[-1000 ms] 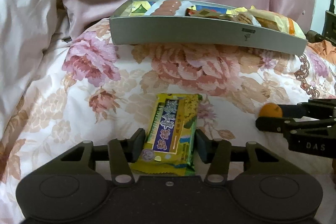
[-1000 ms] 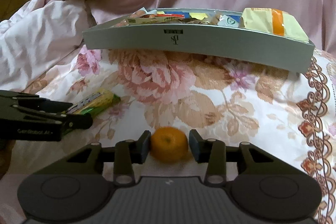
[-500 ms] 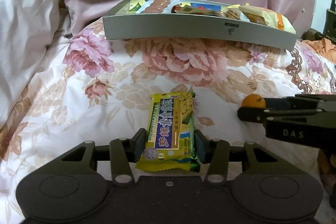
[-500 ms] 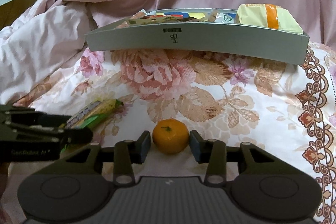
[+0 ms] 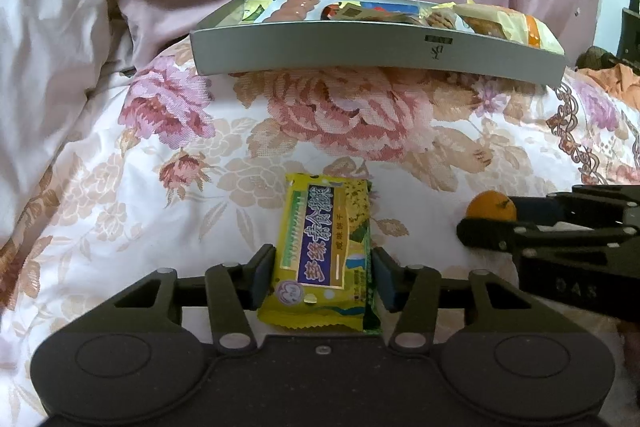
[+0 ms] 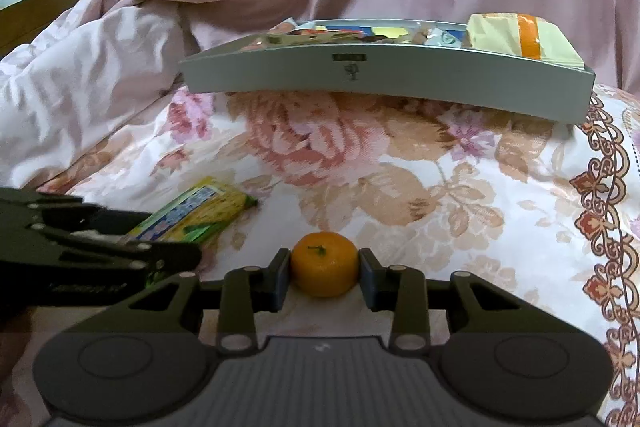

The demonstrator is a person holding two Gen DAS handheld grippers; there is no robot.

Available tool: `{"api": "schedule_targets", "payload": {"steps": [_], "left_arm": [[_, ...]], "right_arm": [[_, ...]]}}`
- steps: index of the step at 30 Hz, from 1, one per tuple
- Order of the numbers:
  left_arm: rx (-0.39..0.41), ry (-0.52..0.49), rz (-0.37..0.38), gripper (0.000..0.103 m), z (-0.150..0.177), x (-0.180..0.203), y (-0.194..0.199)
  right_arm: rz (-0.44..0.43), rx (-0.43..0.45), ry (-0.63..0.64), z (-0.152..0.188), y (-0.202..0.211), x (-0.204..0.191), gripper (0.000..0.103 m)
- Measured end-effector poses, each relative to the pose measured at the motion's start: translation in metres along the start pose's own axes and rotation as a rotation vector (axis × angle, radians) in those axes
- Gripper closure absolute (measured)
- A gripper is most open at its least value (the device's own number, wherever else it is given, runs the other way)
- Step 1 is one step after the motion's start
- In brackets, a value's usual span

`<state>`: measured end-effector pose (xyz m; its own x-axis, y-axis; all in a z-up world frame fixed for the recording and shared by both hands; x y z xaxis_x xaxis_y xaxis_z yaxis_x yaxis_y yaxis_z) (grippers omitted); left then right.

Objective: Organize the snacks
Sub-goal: 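Close the left tool on the biscuit packet while the right tool grasps the mandarin, then lift the biscuit packet and mandarin and carry them over the tray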

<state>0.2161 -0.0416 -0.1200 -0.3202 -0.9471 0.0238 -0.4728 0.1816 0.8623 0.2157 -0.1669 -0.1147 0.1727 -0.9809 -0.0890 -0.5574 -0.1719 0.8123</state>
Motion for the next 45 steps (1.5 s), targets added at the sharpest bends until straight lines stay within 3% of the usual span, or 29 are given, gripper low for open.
{"api": "schedule_targets", "payload": {"steps": [21, 36, 45], "left_arm": [[-0.029, 0.091, 0.017, 0.053, 0.026, 0.02, 0.037], [0.087, 0.186, -0.032, 0.053, 0.022, 0.021, 0.086], [0.166, 0.149, -0.06, 0.053, -0.017, 0.035, 0.109]], "right_arm": [[-0.001, 0.036, -0.011, 0.015, 0.034, -0.002, 0.064], [-0.065, 0.123, -0.009, -0.001, 0.067, -0.015, 0.063], [-0.066, 0.221, -0.018, -0.018, 0.092, -0.01, 0.064]]}}
Point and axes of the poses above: each gripper's, at about its wrist camera, not at the fingertips, and y roughly against the way its jaws point, x to its right, z to its underside, the point moved 7 cm from there along -y, roughly the way its jaws point, and after that the axes turned 15 degrees about -x, right-handed, at the moved point
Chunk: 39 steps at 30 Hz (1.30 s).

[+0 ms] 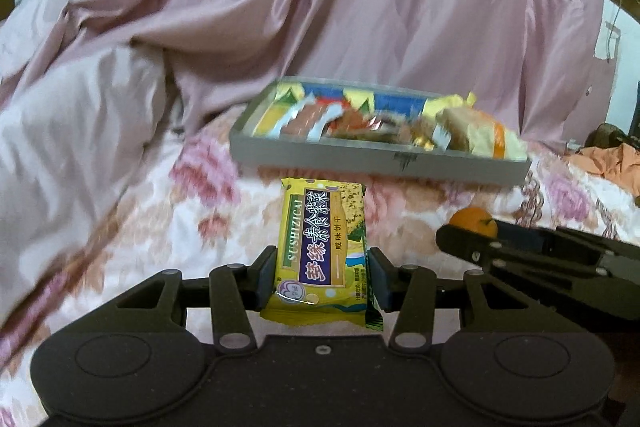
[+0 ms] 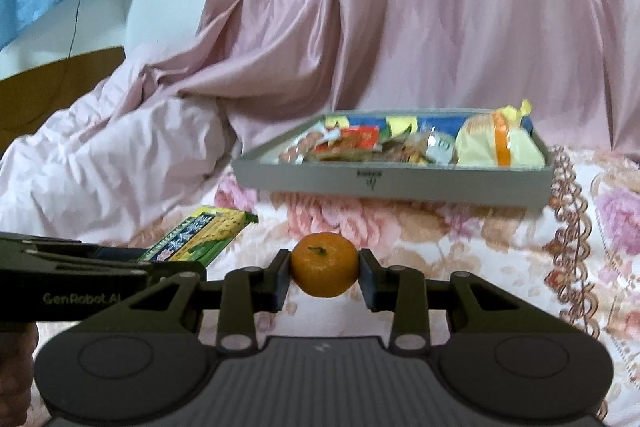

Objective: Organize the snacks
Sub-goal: 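Lift the biscuit packet and mandarin and carry them over the tray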

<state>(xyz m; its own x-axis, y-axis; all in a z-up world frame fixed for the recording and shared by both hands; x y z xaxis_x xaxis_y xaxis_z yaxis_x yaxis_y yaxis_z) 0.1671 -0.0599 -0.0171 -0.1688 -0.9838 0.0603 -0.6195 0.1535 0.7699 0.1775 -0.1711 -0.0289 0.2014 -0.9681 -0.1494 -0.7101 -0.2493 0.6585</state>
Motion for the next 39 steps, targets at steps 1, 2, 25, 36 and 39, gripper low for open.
{"api": "schedule_targets", "payload": {"steps": [1, 2, 25, 36, 39], "left_arm": [[0.005, -0.007, 0.0, 0.053, -0.005, 0.003, 0.0], [0.011, -0.017, 0.0, 0.053, -0.01, 0.006, 0.0], [0.077, -0.055, 0.014, 0.053, -0.115, 0.028, -0.045], [0.068, -0.029, 0.039, 0.053, -0.159, 0.035, -0.081], [0.053, -0.013, 0.052, 0.053, -0.168, 0.036, -0.091]], "right_arm": [[0.001, 0.01, -0.003, -0.003, 0.002, 0.001, 0.064], [0.003, 0.022, -0.007, -0.006, 0.004, 0.003, 0.064], [0.086, 0.238, -0.002, -0.067, 0.001, 0.041, 0.063], [0.169, 0.231, 0.006, -0.077, -0.025, 0.062, 0.063], [0.19, 0.235, 0.034, -0.079, -0.031, 0.062, 0.063]]}}
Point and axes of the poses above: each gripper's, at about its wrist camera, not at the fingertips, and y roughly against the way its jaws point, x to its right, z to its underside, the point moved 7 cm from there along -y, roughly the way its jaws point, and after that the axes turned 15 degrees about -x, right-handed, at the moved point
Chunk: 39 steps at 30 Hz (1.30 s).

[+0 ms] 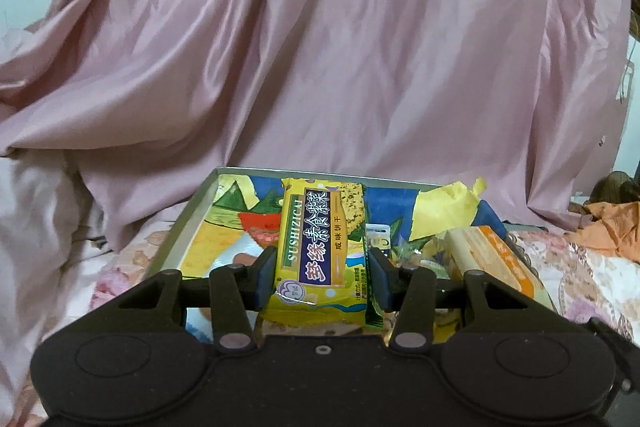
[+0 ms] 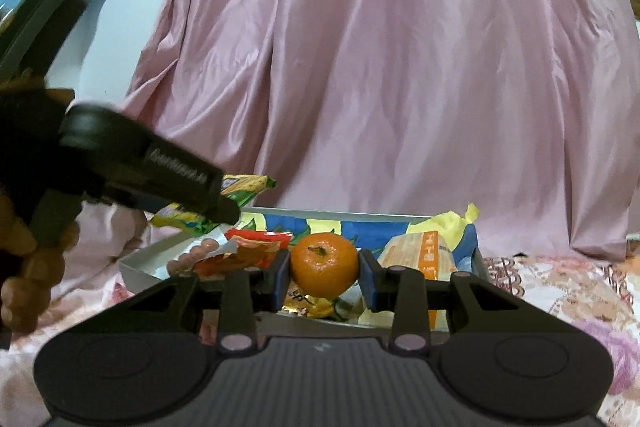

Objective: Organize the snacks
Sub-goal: 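Lift the biscuit packet and mandarin and carry them over the tray, then lower both snacks into the tray and open both tools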

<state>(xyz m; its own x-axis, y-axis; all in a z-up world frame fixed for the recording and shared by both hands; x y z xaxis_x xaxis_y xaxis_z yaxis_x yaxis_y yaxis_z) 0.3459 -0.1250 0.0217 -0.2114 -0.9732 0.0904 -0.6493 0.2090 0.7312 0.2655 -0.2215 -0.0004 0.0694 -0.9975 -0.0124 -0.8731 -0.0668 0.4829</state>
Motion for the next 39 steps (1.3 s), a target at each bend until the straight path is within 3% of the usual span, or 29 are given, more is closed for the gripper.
{"api": "schedule_targets", "payload": {"steps": [11, 26, 34, 39], "left_arm": [[-0.025, -0.075, -0.002, 0.053, -0.005, 0.016, -0.031], [-0.085, -0.035, 0.017, 0.053, 0.003, 0.011, -0.06], [-0.082, -0.029, 0.014, 0.048, 0.005, 0.01, -0.059], [-0.065, -0.016, 0.007, 0.033, 0.005, 0.008, -0.054]], "right_arm": [[0.005, 0.011, 0.039, 0.005, -0.026, -0.007, 0.063], [0.019, -0.028, 0.032, 0.014, -0.038, -0.006, 0.063], [0.028, -0.036, 0.03, 0.014, -0.039, -0.007, 0.062], [0.029, -0.034, 0.03, 0.014, -0.037, -0.007, 0.062]]}}
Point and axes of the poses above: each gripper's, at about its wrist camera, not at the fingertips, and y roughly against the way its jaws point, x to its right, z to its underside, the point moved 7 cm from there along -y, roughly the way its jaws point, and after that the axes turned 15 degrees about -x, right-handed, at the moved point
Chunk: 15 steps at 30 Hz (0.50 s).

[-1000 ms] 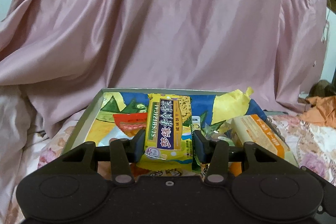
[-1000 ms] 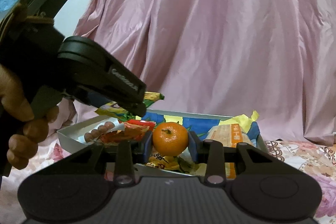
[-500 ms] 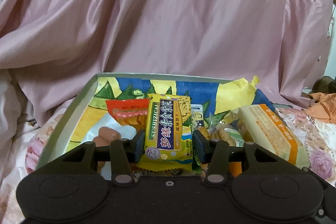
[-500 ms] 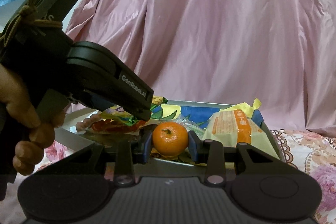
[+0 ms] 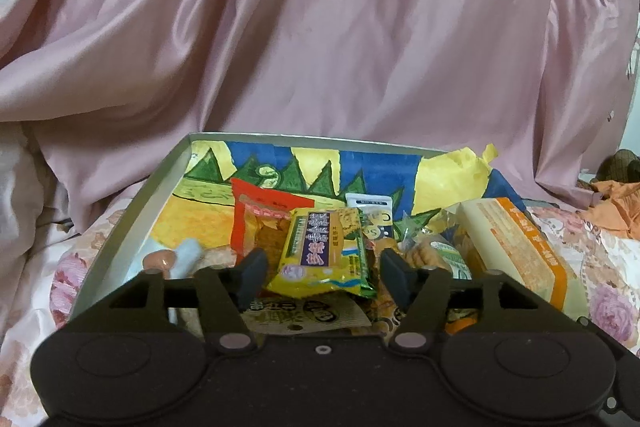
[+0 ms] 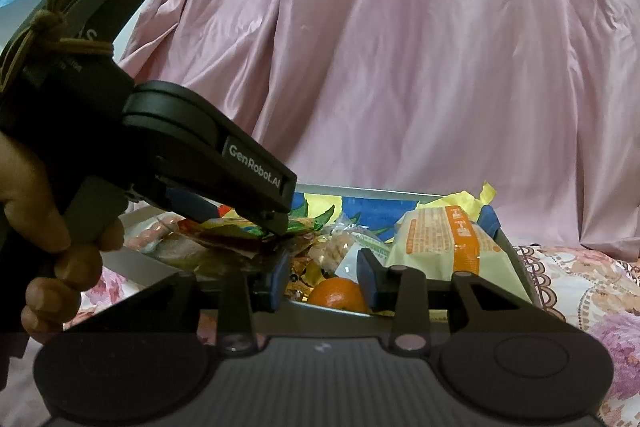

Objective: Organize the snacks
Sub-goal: 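Lower both snacks into the tray and open both tools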

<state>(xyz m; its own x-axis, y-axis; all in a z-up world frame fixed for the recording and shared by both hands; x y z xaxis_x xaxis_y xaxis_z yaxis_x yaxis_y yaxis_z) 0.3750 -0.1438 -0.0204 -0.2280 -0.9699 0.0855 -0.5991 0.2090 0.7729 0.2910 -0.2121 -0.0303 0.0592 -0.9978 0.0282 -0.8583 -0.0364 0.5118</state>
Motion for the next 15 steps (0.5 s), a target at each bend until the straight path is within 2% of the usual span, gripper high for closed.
{"api": "schedule_targets", "payload": {"steps": [3, 10, 15], "left_arm": [[0.011, 0.006, -0.005, 0.025, -0.001, -0.001, 0.005], [0.037, 0.02, -0.007, 0.014, -0.004, -0.002, 0.02], [0.073, 0.014, -0.024, 0.004, -0.008, -0.003, 0.036]], "right_arm": [[0.001, 0.004, -0.001, -0.001, 0.001, 0.0, 0.059], [0.014, 0.029, 0.002, -0.005, 0.011, -0.002, 0.047], [0.032, 0.046, -0.009, -0.011, 0.021, -0.001, 0.033]]}}
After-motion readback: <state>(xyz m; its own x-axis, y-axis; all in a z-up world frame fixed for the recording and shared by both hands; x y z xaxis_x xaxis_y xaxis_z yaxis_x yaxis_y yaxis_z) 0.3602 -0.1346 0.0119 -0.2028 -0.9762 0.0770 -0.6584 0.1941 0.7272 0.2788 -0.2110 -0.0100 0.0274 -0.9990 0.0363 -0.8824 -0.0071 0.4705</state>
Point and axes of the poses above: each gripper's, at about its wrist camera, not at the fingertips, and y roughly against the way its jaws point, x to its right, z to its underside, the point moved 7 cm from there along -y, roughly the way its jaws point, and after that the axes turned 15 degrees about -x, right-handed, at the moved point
